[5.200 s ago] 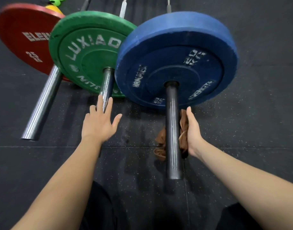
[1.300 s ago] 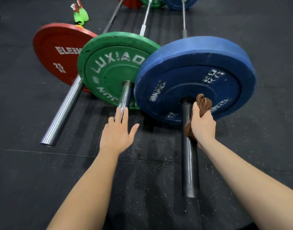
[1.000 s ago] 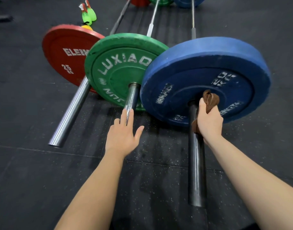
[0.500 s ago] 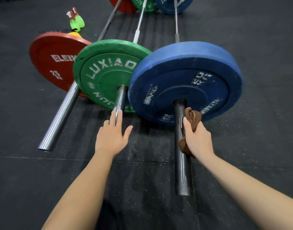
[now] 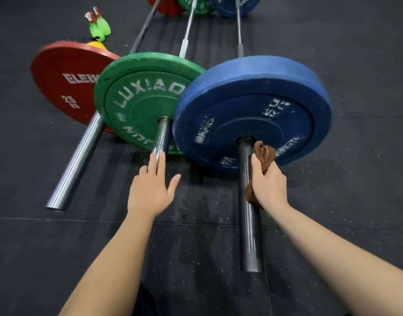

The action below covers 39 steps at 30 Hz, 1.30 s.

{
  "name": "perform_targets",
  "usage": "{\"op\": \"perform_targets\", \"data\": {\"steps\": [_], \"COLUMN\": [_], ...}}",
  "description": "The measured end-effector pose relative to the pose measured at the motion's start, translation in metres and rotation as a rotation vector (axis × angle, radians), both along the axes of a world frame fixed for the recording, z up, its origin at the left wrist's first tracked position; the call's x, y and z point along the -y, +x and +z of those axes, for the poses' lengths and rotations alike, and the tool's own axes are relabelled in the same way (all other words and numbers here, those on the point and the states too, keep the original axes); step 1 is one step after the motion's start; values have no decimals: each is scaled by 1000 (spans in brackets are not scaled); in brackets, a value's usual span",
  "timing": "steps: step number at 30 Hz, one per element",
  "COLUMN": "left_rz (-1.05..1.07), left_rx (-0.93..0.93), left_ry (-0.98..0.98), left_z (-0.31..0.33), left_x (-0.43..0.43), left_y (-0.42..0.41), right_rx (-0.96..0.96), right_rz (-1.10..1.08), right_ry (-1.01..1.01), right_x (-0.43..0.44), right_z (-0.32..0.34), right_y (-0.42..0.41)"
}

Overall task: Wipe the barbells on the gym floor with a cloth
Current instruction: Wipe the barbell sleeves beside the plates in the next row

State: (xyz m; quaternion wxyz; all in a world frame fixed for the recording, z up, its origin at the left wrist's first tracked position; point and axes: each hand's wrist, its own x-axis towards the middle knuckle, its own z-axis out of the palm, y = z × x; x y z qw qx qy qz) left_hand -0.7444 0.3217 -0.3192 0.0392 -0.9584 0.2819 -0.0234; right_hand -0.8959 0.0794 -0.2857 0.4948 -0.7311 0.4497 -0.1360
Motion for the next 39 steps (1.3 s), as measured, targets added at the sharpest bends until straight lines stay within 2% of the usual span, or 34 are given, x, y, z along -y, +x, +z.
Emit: {"op": "perform_targets", "data": {"steps": [11, 21, 27, 34, 39], "left_rz": [-7, -15, -18, -15, -13], "left_rx": [-9, -4, 3, -17, -12], "left_ry": [38, 28, 24, 42, 26], "left_z": [2, -1, -2, 2, 1], "left_x": [0, 0, -1, 4, 4], "left_y": [7, 7, 3, 1, 3], "right_rx": [18, -34, -190, -244, -142], "right_rz": [55, 241, 349, 275, 235], "right_ry": [-55, -89, -176, -246, -219], "right_x": [34, 8, 16, 15, 21], "right_z": [-4, 10, 11, 7, 3], "right_y": [46, -16, -51, -39, -14]}}
